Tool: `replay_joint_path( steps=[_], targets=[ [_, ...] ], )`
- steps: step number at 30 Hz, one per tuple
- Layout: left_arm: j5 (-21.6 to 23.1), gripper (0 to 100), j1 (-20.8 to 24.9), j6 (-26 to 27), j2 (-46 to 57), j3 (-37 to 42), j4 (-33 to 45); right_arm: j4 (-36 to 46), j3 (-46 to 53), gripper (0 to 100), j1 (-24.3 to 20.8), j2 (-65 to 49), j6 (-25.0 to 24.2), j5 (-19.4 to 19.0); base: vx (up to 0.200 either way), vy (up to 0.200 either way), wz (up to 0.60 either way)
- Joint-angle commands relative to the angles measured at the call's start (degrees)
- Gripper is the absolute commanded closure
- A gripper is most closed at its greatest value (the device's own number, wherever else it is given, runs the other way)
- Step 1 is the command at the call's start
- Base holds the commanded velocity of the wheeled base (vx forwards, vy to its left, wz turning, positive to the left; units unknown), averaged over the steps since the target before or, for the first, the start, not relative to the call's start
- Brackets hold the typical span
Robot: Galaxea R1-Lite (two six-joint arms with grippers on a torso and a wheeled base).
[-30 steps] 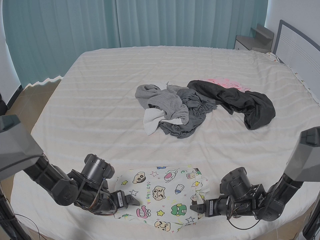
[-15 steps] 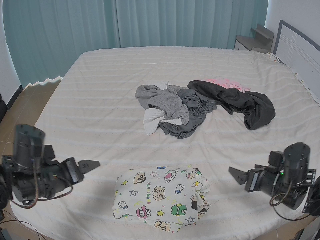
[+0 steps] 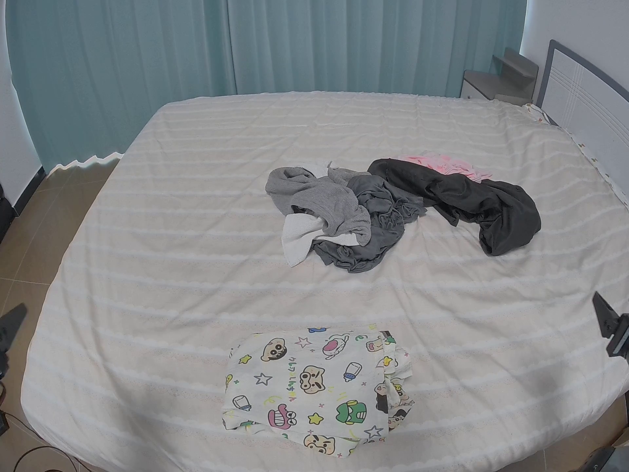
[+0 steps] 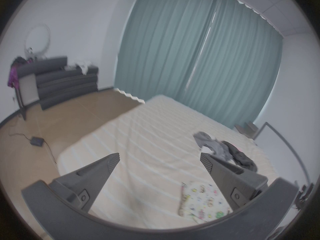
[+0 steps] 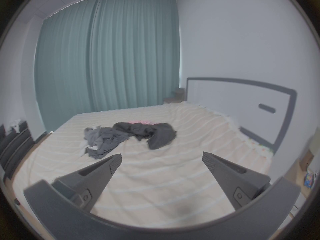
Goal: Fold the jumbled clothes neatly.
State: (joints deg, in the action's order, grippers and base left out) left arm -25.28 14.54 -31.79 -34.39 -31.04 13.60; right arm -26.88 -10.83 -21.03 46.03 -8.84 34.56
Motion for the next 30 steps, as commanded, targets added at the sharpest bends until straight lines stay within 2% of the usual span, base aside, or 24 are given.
replay_joint_path(
  steps=[1,5,9,10,11,14,16,19,22,24,27,30],
  targets=[
    [-2.84,0,-13.4,11.05,20.42,0.8,5.56,2.8,5.82,0,12.24,-19.49,7.96,-0.2,0.0,0.0,0.0],
    [-2.49,0,-14.46,16.85,26.22,4.23,5.2,3.59,7.84,0,16.63,-24.76,10.07,-5.91,0.0,0.0,0.0],
    [-2.49,0,-14.46,19.05,30.17,7.13,5.2,6.4,9.16,0,19.1,-31.0,12.44,-11.01,0.0,0.0,0.0],
    [-2.49,0,-14.46,19.4,31.31,8.71,5.2,8.95,9.59,0,19.89,-33.9,13.14,-14.08,0.0,0.0,0.0],
    [-2.49,0,-14.46,19.4,31.4,8.89,5.2,9.3,9.59,0,19.97,-34.25,13.14,-14.35,0.0,0.0,0.0],
    [-1.87,0,-14.46,19.84,33.6,12.58,4.94,17.56,10.74,0,22.7,-42.08,14.02,-21.55,0.0,0.0,0.0],
    [-1.61,0,-14.46,19.66,33.6,14.34,4.06,21.87,10.74,0,22.44,-43.04,13.76,-23.75,0.0,0.0,0.0],
    [-1.0,0,-14.46,19.93,33.6,17.85,1.6,22.75,10.74,0,21.29,-45.94,13.85,-24.63,0.0,0.0,0.0],
    [1.11,0,-14.46,20.02,33.6,21.55,-1.74,22.75,10.74,0,21.29,-45.94,13.85,-26.39,0.0,0.0,0.0],
    [4.45,0,-14.46,20.98,33.6,26.73,-5.78,22.93,10.74,0,21.29,-45.94,12.18,-31.31,0.0,0.0,0.0],
    [11.05,0,-14.46,23.09,33.6,29.63,-13.08,23.45,10.56,0,21.29,-45.94,10.33,-38.43,0.0,0.0,0.0],
    [13.42,0,-14.46,25.73,33.6,30.77,-15.54,24.68,10.21,0,21.2,-45.94,10.24,-40.54,0.0,0.0,0.0]
  ],
)
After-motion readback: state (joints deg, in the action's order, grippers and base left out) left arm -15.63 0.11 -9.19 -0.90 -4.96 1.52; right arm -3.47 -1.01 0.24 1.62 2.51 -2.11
